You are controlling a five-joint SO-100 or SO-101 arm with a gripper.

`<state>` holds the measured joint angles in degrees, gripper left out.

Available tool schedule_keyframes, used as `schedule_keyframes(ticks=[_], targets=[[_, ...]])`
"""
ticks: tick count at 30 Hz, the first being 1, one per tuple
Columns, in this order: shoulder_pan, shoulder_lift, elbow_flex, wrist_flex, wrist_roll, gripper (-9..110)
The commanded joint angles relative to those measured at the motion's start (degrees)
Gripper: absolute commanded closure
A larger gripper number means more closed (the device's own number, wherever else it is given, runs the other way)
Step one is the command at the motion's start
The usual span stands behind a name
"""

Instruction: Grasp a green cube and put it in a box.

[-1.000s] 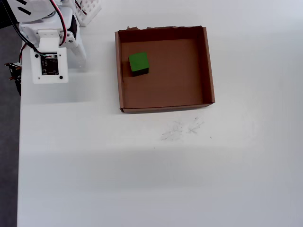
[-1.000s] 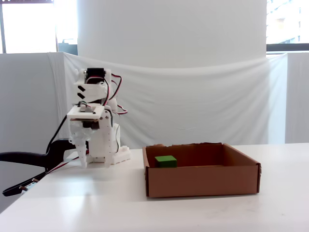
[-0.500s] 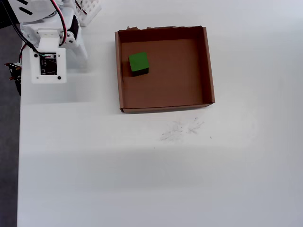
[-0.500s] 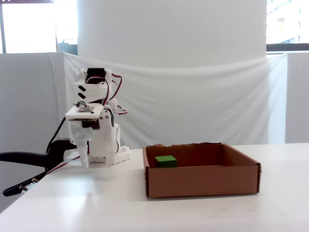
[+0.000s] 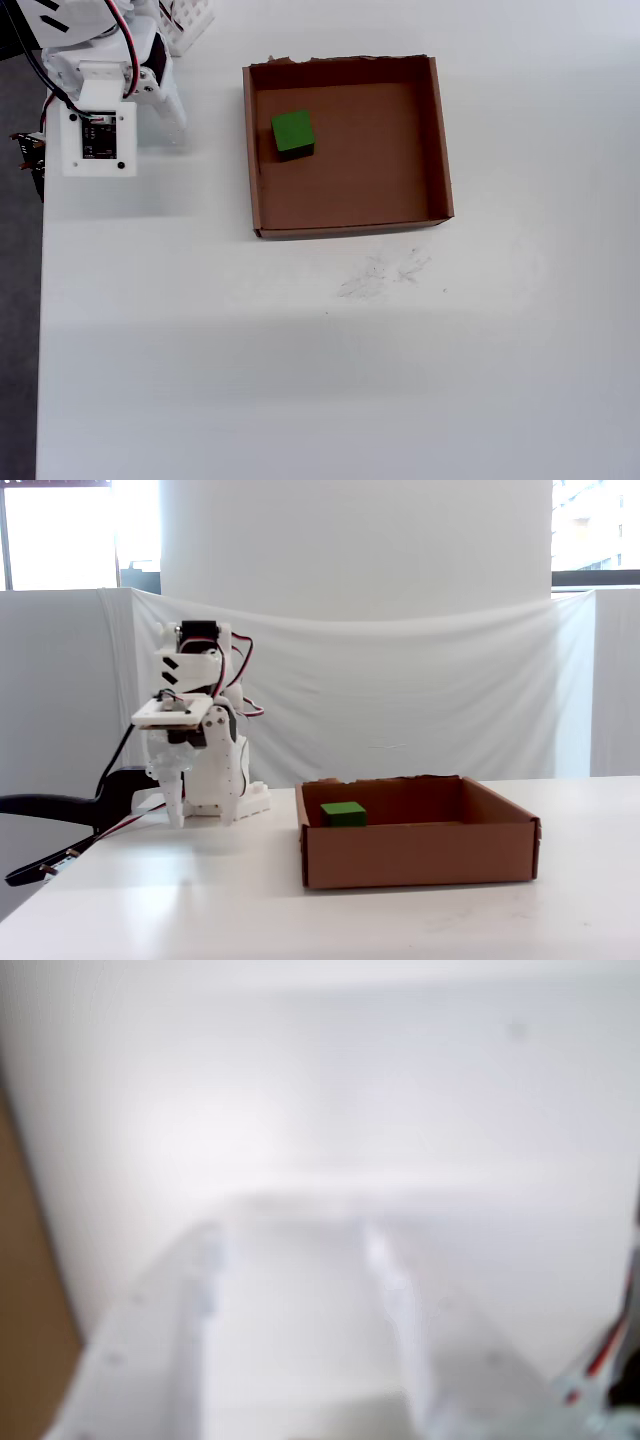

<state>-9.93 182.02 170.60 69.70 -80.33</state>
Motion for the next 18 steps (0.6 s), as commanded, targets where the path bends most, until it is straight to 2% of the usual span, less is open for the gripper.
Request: schedule_keyframes(ticks=[1, 7, 11, 18], targets=[[-0.53, 0.35, -0.35, 0.35, 0.35, 82], [-0.53, 0.35, -0.35, 0.88, 4.39, 80], [-0.44, 0.35, -0.35, 1.67, 14.41, 80], [-0.44, 0.35, -0.35, 1.67, 15.12, 80]])
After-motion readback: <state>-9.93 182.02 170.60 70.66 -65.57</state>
